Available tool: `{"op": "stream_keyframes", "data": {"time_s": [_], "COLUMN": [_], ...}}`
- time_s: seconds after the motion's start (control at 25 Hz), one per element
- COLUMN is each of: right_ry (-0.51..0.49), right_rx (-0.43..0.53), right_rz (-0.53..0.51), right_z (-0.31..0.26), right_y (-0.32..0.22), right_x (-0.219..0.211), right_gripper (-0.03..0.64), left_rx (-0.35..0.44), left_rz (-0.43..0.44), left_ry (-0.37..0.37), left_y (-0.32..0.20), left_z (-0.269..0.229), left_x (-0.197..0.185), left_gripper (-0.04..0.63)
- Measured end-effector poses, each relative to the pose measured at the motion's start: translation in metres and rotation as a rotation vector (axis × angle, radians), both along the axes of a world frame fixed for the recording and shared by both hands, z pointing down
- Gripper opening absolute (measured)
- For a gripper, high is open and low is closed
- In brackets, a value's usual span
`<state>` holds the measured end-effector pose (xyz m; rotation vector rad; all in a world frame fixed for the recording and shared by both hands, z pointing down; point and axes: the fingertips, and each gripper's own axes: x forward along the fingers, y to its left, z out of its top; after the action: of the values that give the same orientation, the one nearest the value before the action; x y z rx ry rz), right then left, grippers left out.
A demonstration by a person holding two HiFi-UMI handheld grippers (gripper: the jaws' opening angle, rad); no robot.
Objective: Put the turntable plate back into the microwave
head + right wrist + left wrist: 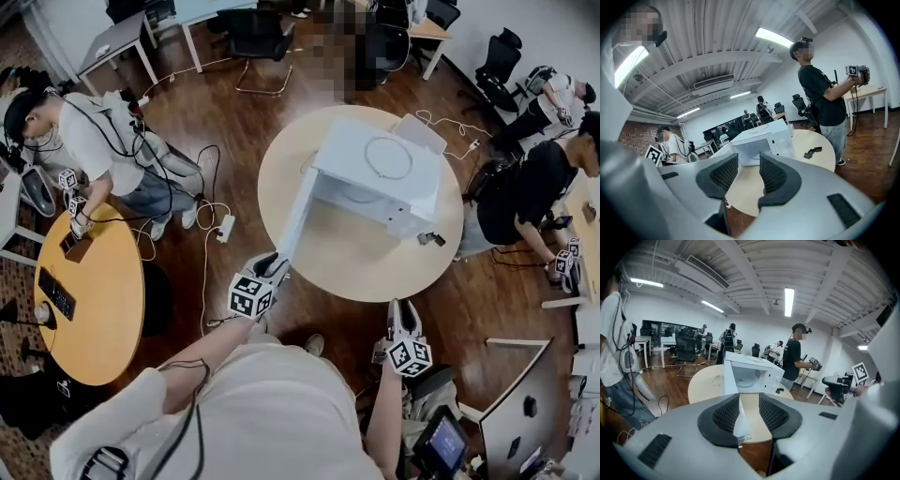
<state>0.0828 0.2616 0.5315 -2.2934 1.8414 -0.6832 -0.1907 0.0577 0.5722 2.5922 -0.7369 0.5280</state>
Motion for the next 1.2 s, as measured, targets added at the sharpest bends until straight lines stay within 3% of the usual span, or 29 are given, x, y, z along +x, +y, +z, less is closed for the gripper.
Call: {"op": "stream_keyframes", "data": {"time_s": [0.24,0.44,0.56,0.68,0.84,1.0,1.2], "right_ry": [-0.007,-0.012,-0.012,-0.018,0.023,0.127,0.199], "right_rx": [-0.008,-0.004,0.004,0.012,0.023,0.034,0.078], "right_rz": [-0.025,-0.035,-0.045,-0.042,-0.069,-0.111,-0.125], "right_z": [0.003,0.003,0.004,0.002,-0.01,-0.046,-0.087], "right_y": [-0.003,-0.003,-0.008,-0.008,-0.011,-0.025,-0.024], "right_x": [-0.009,-0.013,-0.012,-0.009,-0.011,-0.021,-0.02], "right_gripper": [0.146,0.146,0.146,0.146,0.146,0.146,0.146], "left_rx": [-0.033,-0.002,0.002,0.021,0.018,0.035,0.009], "left_rz": [-0.037,-0.06,-0.11,-0.123,-0.126,-0.061,0.014], "left_ry": [-0.066,-0.17,-0.161,-0.119,0.029,0.139,0.224], "left_y": [0.013,0.012,0.001,-0.001,0.0,0.005,0.031], "left_z": [0.025,0.042,0.036,0.02,-0.022,-0.067,-0.084], "left_x": [-0.011,-0.029,-0.041,-0.041,-0.029,-0.003,0.034], "left_gripper": [0.19,0.195,0.204,0.204,0.204,0.204,0.202]}}
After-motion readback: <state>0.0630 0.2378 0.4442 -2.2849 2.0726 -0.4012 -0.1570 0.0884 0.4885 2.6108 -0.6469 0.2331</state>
